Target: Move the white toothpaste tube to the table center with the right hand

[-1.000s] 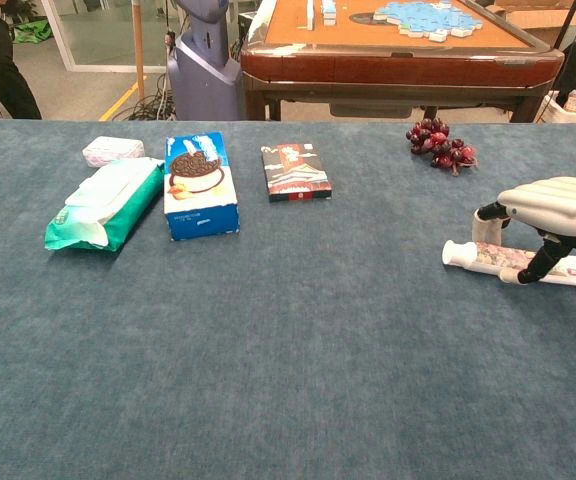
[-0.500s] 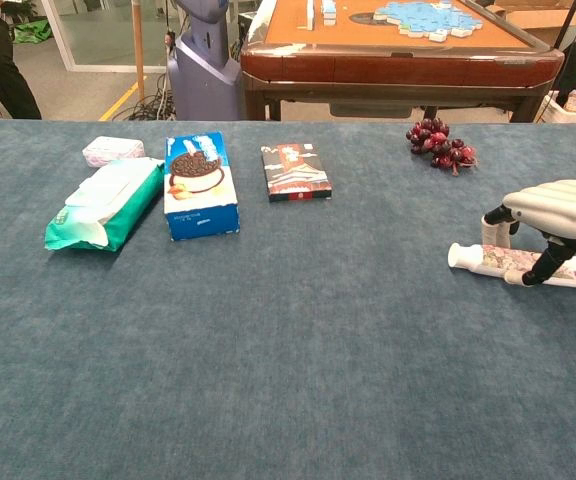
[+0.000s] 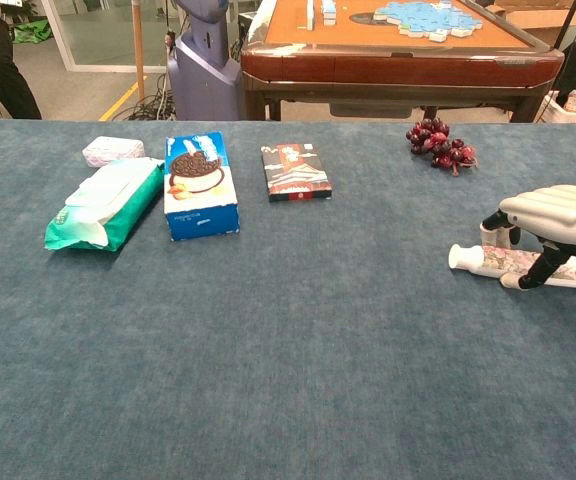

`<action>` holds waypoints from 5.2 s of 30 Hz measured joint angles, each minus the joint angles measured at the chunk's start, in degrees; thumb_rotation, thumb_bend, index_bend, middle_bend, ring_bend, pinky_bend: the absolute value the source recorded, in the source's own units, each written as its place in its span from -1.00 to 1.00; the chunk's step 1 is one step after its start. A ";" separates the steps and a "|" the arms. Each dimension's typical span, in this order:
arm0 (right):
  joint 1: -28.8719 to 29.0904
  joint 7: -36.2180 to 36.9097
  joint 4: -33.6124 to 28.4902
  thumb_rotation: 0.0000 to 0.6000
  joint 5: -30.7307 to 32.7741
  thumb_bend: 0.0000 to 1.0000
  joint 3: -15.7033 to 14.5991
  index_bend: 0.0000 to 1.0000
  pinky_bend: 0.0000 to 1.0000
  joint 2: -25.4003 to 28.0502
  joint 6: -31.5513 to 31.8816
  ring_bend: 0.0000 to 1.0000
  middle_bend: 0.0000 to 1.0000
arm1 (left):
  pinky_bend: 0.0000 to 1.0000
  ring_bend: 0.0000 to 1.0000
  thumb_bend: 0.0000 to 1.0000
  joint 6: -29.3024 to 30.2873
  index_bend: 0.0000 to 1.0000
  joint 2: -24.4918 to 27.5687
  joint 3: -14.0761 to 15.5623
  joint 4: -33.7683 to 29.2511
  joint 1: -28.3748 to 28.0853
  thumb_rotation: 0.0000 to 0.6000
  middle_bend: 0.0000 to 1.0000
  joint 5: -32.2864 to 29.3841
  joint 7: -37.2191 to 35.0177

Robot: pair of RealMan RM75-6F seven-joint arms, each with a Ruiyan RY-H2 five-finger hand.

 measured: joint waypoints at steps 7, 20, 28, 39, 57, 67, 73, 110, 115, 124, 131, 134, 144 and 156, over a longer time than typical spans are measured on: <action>1.36 -0.29 -1.42 1.00 0.10 0.26 0.35 0.27 -0.49 1.30 -1.70 -0.08 0.16 | -0.74 -0.74 -0.52 -0.13 -0.76 0.22 -0.11 -0.26 -0.15 1.00 -0.84 0.15 -0.14; 7.89 -0.12 -9.97 1.00 0.53 0.77 2.41 0.56 -0.25 7.97 -9.00 0.22 0.38 | -0.74 -0.67 -0.52 -4.30 -0.75 3.10 -1.38 -2.11 -4.03 1.00 -0.70 1.29 0.18; 13.30 4.06 -15.29 1.00 -0.93 0.84 4.00 0.68 -0.10 11.72 -17.18 0.35 0.46 | -0.73 -0.50 -0.52 -9.79 -0.73 4.85 -2.77 -2.37 -9.08 1.00 -0.51 2.75 -0.50; 16.65 18.41 -19.27 1.00 -10.51 0.91 7.02 0.72 -0.05 13.37 -24.86 0.42 0.50 | -0.58 -0.33 -0.52 -19.72 -0.71 6.31 -2.97 -2.09 -17.34 1.00 -0.31 7.11 -4.24; 23.49 40.10 -14.98 1.00 -31.02 0.95 6.72 0.78 -0.02 11.75 -29.33 0.48 0.54 | -0.54 -0.25 -0.52 -30.86 -0.71 7.69 -0.21 -6.76 -26.48 1.00 -0.16 12.43 0.16; 29.46 40.97 -12.64 1.00 -30.20 0.95 6.12 0.80 -0.02 10.37 -32.35 0.49 0.55 | -0.53 -0.23 -0.51 -35.76 -0.72 5.40 -0.17 -7.32 -31.11 1.00 -0.13 11.85 2.82; 32.01 39.42 -11.40 1.00 -27.42 0.95 5.99 0.80 -0.02 8.50 -33.82 0.50 0.56 | -0.53 -0.23 -0.52 -36.70 -0.72 3.15 -0.41 -6.45 -33.15 1.00 -0.13 12.10 4.62; 37.21 30.80 -9.67 1.00 -13.67 0.95 2.84 0.85 -0.01 5.21 -31.62 0.55 0.59 | -0.53 -0.23 -0.52 -39.94 -0.72 -3.15 1.28 -3.40 -39.67 1.00 -0.12 10.57 11.67; 37.10 30.79 -9.75 1.00 -13.46 1.00 2.52 0.90 0.01 5.29 -31.27 0.56 0.61 | -0.53 -0.23 -0.52 -39.69 -0.72 -3.26 1.50 -3.08 -39.75 1.00 -0.12 9.73 12.86; 36.64 31.60 -9.86 1.00 -13.89 1.00 2.76 0.96 0.02 5.34 -30.40 0.59 0.64 | -0.53 -0.23 -0.52 -39.90 -0.69 -3.03 2.35 -3.20 -39.82 1.00 -0.12 8.27 13.94; 36.08 32.23 -9.91 1.00 -14.93 1.00 2.95 1.00 0.04 5.24 -29.46 0.64 0.70 | -0.53 -0.23 -0.52 -40.42 -0.69 -3.70 2.84 -2.78 -40.10 1.00 -0.12 7.21 14.91; 35.75 32.66 -9.89 1.00 -15.40 1.00 3.07 1.00 0.04 5.23 -28.88 0.64 0.70 | -0.53 -0.23 -0.52 -40.48 -0.69 -3.84 2.99 -2.84 -40.23 1.00 -0.12 6.90 15.17; 35.05 34.43 -9.83 1.00 -17.08 1.00 3.46 1.00 0.04 5.28 -28.12 0.67 0.72 | -0.53 -0.23 -0.52 -40.66 -0.69 -4.12 3.44 -2.84 -40.58 1.00 -0.12 5.95 15.52; 34.58 36.43 -9.34 1.00 -19.14 1.00 3.54 1.00 0.05 5.10 -27.84 0.69 0.74 | -0.53 -0.23 -0.52 -40.91 -0.69 -4.74 3.88 -2.25 -41.06 1.00 -0.12 5.25 15.42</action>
